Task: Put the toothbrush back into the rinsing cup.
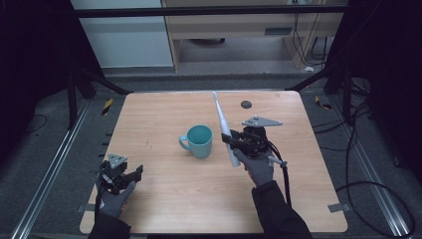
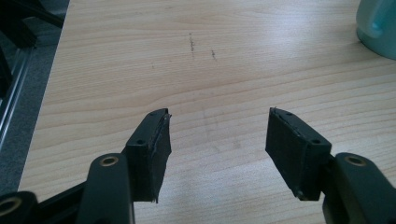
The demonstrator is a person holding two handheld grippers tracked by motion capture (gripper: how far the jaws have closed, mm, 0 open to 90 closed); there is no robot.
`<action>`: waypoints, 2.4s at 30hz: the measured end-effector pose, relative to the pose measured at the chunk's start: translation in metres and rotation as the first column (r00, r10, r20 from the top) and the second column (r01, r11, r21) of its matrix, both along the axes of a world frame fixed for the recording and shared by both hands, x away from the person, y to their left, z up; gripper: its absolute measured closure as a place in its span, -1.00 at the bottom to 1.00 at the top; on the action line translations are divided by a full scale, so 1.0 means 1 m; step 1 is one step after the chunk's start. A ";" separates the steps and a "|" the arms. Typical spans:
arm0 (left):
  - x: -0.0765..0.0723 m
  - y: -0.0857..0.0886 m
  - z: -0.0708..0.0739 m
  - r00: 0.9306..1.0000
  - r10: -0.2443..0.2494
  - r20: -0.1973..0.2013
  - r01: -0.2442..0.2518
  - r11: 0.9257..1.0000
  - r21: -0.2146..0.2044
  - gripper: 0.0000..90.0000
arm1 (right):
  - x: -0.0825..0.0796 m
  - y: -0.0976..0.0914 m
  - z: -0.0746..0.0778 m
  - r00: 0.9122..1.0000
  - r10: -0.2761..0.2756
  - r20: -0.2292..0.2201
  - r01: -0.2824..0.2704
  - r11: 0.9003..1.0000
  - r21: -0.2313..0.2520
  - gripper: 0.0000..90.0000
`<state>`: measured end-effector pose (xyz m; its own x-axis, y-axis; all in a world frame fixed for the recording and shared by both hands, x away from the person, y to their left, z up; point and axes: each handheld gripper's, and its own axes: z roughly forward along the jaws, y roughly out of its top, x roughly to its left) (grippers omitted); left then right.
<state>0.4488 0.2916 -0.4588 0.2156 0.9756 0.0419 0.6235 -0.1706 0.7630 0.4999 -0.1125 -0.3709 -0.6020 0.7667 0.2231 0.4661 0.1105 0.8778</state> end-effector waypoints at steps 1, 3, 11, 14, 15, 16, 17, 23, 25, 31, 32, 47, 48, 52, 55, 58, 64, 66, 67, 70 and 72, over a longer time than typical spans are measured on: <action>0.000 0.000 -0.001 1.000 -0.001 -0.003 0.001 1.000 0.000 -0.12 | 0.002 0.002 0.001 1.000 -0.006 0.002 0.006 1.000 0.011 0.48; 0.001 0.000 -0.001 1.000 -0.001 -0.005 0.001 1.000 -0.001 -0.12 | 0.007 0.007 0.002 1.000 -0.021 0.016 0.020 0.999 0.033 0.48; 0.000 0.001 -0.001 1.000 0.000 -0.001 0.000 1.000 -0.005 -0.12 | 0.023 0.029 0.012 0.995 -0.064 0.081 0.059 0.996 0.069 0.48; 0.000 0.001 0.000 1.000 0.001 0.000 -0.001 1.000 -0.008 -0.12 | 0.031 0.041 0.013 0.993 -0.075 0.090 0.068 0.995 0.074 0.48; 0.000 0.001 0.000 1.000 0.002 0.001 -0.002 1.000 -0.008 -0.12 | 0.034 0.045 0.013 0.993 -0.076 0.093 0.070 0.995 0.075 0.48; 0.000 0.001 0.000 1.000 0.002 0.001 -0.002 1.000 -0.007 -0.12 | 0.036 0.049 0.013 0.992 -0.080 0.096 0.072 0.994 0.078 0.48; 0.000 0.002 0.000 1.000 0.003 0.002 -0.003 1.000 -0.008 -0.12 | 0.039 0.052 0.012 0.992 -0.083 0.100 0.074 0.994 0.084 0.48; 0.000 0.002 0.001 1.000 0.003 0.005 -0.003 1.000 -0.013 -0.12 | 0.054 0.065 0.010 0.991 -0.102 0.092 0.092 0.990 0.109 0.48; 0.000 0.003 0.001 1.000 0.004 0.005 -0.004 1.000 -0.014 -0.12 | 0.058 0.070 0.010 0.990 -0.108 0.091 0.097 0.988 0.118 0.48; 0.000 0.003 0.001 1.000 0.004 0.006 -0.004 1.000 -0.016 -0.12 | 0.069 0.081 0.005 0.985 -0.135 0.104 0.121 0.984 0.135 0.48; 0.000 0.003 0.001 1.000 0.004 0.007 -0.004 1.000 -0.016 -0.12 | 0.071 0.083 0.003 0.985 -0.138 0.103 0.124 0.983 0.135 0.48; 0.000 0.003 0.001 1.000 0.005 0.006 -0.004 1.000 -0.019 -0.12 | 0.084 0.099 -0.026 0.983 -0.163 0.079 0.158 0.985 0.064 0.48; 0.000 0.003 0.001 1.000 0.004 0.006 -0.004 1.000 -0.018 -0.12 | 0.084 0.100 -0.028 0.984 -0.161 0.075 0.158 0.986 0.055 0.48; 0.000 0.003 0.001 1.000 0.003 0.007 -0.003 1.000 -0.017 -0.12 | 0.083 0.102 -0.036 0.985 -0.158 0.069 0.157 0.987 0.027 0.48; 0.000 0.003 0.001 1.000 0.004 0.006 -0.003 1.000 -0.017 -0.12 | 0.082 0.103 -0.039 0.986 -0.157 0.061 0.157 0.988 0.011 0.48; 0.000 0.003 0.001 1.000 0.002 0.006 -0.002 1.000 -0.016 -0.12 | 0.081 0.103 -0.043 0.985 -0.160 0.063 0.160 0.987 0.003 0.48; 0.000 0.002 0.001 1.000 0.002 0.005 -0.002 1.000 -0.016 -0.12 | 0.080 0.106 -0.053 0.987 -0.153 0.039 0.154 0.987 -0.037 0.47; 0.000 0.002 0.001 1.000 0.002 0.006 -0.002 1.000 -0.016 -0.12 | 0.080 0.106 -0.055 0.988 -0.151 0.028 0.152 0.987 -0.049 0.47; 0.000 0.002 0.001 1.000 0.002 0.006 -0.002 1.000 -0.016 -0.12 | 0.080 0.106 -0.056 0.988 -0.150 0.026 0.151 0.987 -0.050 0.47; 0.000 0.002 0.001 1.000 0.001 0.004 -0.001 1.000 -0.014 -0.12 | 0.079 0.108 -0.057 0.989 -0.143 0.030 0.145 0.987 -0.068 0.47; 0.000 0.002 0.001 1.000 0.000 0.005 0.000 1.000 -0.015 -0.12 | 0.078 0.109 -0.057 0.989 -0.143 0.032 0.145 0.986 -0.082 0.47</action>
<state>0.4486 0.2933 -0.4580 0.2152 0.9762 0.0281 0.6199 -0.1588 0.7684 0.5783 -0.0038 -0.4281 -0.4890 0.8609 0.1403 0.4594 0.1174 0.8804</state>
